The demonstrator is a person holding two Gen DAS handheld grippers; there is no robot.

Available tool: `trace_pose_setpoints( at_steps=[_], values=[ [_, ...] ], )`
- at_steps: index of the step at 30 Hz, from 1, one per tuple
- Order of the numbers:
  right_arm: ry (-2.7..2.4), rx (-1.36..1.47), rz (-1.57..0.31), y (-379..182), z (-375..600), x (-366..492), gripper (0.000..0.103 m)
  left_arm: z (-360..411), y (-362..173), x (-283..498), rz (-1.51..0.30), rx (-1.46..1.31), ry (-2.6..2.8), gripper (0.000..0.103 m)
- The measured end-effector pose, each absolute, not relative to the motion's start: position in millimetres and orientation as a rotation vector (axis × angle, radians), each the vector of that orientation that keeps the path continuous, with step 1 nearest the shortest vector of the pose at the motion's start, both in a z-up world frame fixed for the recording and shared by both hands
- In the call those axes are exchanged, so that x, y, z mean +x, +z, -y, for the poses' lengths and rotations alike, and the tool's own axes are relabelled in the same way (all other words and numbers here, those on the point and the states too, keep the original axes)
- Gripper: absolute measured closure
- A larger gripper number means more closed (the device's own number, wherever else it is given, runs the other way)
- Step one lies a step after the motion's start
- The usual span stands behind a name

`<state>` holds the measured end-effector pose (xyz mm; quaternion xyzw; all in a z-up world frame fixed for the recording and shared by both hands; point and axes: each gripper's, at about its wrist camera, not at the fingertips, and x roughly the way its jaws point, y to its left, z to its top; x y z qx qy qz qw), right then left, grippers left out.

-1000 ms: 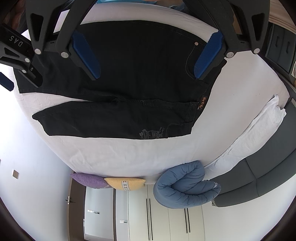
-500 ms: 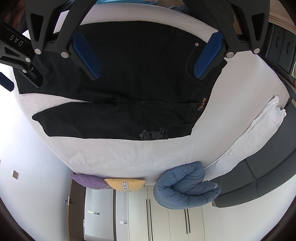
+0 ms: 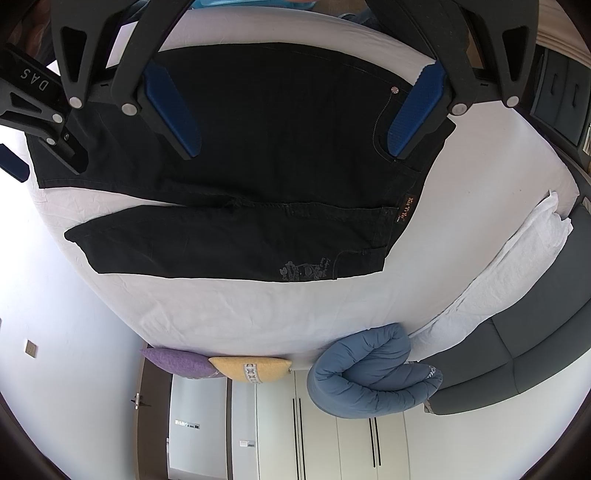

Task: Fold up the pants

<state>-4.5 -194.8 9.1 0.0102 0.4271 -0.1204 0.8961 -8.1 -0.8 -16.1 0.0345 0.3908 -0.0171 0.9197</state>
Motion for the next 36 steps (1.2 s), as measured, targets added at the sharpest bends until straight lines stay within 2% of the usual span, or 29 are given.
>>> trace_pose_setpoints(
  at_steps=[21, 29, 33, 36],
  values=[
    [-0.233, 0.007, -0.905, 1, 187, 3, 0.000, 1, -25, -9, -0.813, 0.067, -0.032, 0.000],
    [-0.186, -0.005, -0.940, -7, 188, 23, 0.000, -15, -34, 16, -0.885, -0.005, -0.118, 0.000],
    [-0.055, 0.038, -0.981, -11, 196, 53, 0.000, -27, -33, 40, -0.840, 0.039, -0.129, 0.000],
    [0.047, 0.060, -1.010, -11, 204, 88, 0.000, -40, -31, 60, -0.730, 0.038, -0.159, 0.000]
  ],
)
